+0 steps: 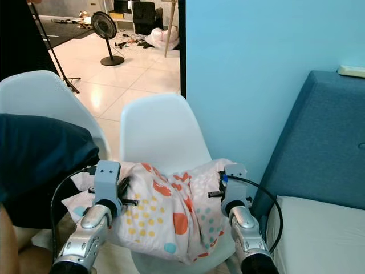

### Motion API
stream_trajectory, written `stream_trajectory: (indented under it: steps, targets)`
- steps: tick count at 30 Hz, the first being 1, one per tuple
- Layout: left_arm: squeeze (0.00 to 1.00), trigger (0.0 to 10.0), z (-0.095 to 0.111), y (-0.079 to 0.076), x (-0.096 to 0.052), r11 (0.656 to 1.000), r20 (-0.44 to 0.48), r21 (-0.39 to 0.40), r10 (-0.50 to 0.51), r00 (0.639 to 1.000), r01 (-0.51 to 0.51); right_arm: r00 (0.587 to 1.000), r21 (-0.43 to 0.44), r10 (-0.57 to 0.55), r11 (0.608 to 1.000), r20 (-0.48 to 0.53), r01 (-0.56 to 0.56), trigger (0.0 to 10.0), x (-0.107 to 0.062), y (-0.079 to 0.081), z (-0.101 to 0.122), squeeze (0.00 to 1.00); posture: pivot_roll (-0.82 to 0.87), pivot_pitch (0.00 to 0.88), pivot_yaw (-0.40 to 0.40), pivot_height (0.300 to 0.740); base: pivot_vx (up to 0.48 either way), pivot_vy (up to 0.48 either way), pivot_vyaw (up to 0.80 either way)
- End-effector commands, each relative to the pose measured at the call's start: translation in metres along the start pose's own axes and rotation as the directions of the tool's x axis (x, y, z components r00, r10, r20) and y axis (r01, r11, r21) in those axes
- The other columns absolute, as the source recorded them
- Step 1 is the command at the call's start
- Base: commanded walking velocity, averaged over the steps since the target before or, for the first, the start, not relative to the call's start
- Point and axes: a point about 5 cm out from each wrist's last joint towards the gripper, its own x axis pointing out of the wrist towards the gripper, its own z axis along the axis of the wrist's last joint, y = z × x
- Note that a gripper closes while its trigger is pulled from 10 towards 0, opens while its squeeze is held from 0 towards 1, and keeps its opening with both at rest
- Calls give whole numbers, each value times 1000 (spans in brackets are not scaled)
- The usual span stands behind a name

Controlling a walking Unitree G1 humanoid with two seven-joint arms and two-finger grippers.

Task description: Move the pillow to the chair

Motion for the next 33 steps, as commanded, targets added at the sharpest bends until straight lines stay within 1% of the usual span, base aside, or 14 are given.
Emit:
stream_trajectory:
  steps: [1, 6, 17, 29, 33]
  targets:
    - [0, 10000, 12, -1, 0, 1000, 64, 16, -6, 998, 5, 999, -33, 46, 998, 5, -46, 10000, 1, 8, 1, 0, 17, 50, 4, 740, 0, 0, 0]
    - [0, 10000, 12, -1, 0, 1000, 59, 16, -3, 998, 2, 1000, 4, 29, 1000, 2, -29, 10000, 0, 7, -1, 0, 18, 51, 6, 740, 0, 0, 0]
    - [0, 10000, 10, -1, 1, 1000, 47, 7, -6, 999, 6, 999, -8, 32, 999, -3, -32, 10000, 0, 7, -1, 0, 17, 50, 9, 740, 0, 0, 0]
    - [0, 10000, 11, 1, 0, 1000, 46, 10, 3, 999, -3, 999, 16, 36, 999, 1, -36, 10000, 1, 9, 0, 0, 22, 52, 6, 740, 0, 0, 0]
    - [0, 10000, 11, 1, 1, 1000, 46, 11, 1, 999, -1, 999, 34, 41, 999, 3, -41, 10000, 1, 10, 0, 0, 21, 51, 8, 715, 0, 0, 0]
